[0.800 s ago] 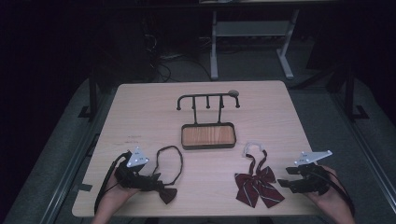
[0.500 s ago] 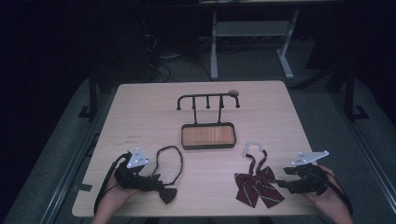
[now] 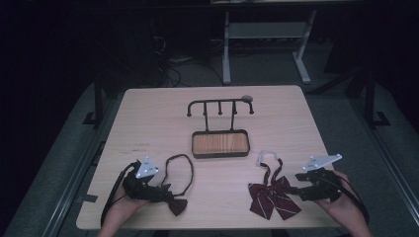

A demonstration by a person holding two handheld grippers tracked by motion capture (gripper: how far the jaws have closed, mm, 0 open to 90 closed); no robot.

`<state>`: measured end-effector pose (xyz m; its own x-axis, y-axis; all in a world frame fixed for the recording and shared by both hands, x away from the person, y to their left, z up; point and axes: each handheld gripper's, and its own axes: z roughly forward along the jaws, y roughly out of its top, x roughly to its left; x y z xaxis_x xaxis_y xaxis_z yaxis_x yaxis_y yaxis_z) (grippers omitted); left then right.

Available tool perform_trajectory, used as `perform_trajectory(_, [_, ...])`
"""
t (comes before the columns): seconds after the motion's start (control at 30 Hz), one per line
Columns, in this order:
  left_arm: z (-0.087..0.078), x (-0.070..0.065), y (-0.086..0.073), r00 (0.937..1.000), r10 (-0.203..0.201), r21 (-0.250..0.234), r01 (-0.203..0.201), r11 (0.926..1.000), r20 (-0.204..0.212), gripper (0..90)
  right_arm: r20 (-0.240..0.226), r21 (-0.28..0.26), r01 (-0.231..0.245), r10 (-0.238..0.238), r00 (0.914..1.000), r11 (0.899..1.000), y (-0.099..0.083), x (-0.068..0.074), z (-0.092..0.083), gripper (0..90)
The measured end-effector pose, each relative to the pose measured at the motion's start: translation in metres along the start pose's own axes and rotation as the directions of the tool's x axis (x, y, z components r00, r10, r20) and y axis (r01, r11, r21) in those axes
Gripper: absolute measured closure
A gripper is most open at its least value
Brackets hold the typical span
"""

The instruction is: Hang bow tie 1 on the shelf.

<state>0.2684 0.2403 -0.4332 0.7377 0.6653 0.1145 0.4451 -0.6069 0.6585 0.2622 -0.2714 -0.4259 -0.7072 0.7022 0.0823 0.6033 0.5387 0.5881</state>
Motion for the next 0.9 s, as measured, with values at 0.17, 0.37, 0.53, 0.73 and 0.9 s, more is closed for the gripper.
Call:
perform_trajectory(0.17, [-0.001,0.001,-0.001,0.9999,-0.011,-0.009,0.011,0.9999,-0.003,27.7,-0.005,0.016,0.029,-0.028,0.9996,0.999,0.014,0.004,0.001,41.7])
perform_trajectory(0.37, [-0.001,0.002,-0.001,1.0,-0.007,-0.01,0.007,0.9999,-0.002,27.7,-0.033,0.026,0.04,-0.039,0.9987,0.999,0.025,0.004,0.0,42.6])
perform_trajectory(0.53, [-0.002,0.003,-0.002,1.0,-0.008,-0.013,0.008,0.9999,-0.004,27.5,-0.046,0.042,0.035,-0.033,0.9984,0.998,0.032,-0.001,-0.001,43.1])
perform_trajectory(0.73, [-0.004,0.004,-0.002,0.9999,-0.009,-0.018,0.009,0.9998,-0.005,27.5,-0.057,0.059,0.039,-0.036,0.9977,0.997,0.043,-0.007,0.0,43.9])
perform_trajectory(0.9, [-0.003,0.004,-0.002,1.0,-0.009,-0.018,0.009,0.9998,-0.003,27.5,-0.056,0.073,0.049,-0.045,0.9974,0.996,0.051,-0.007,0.003,44.3])
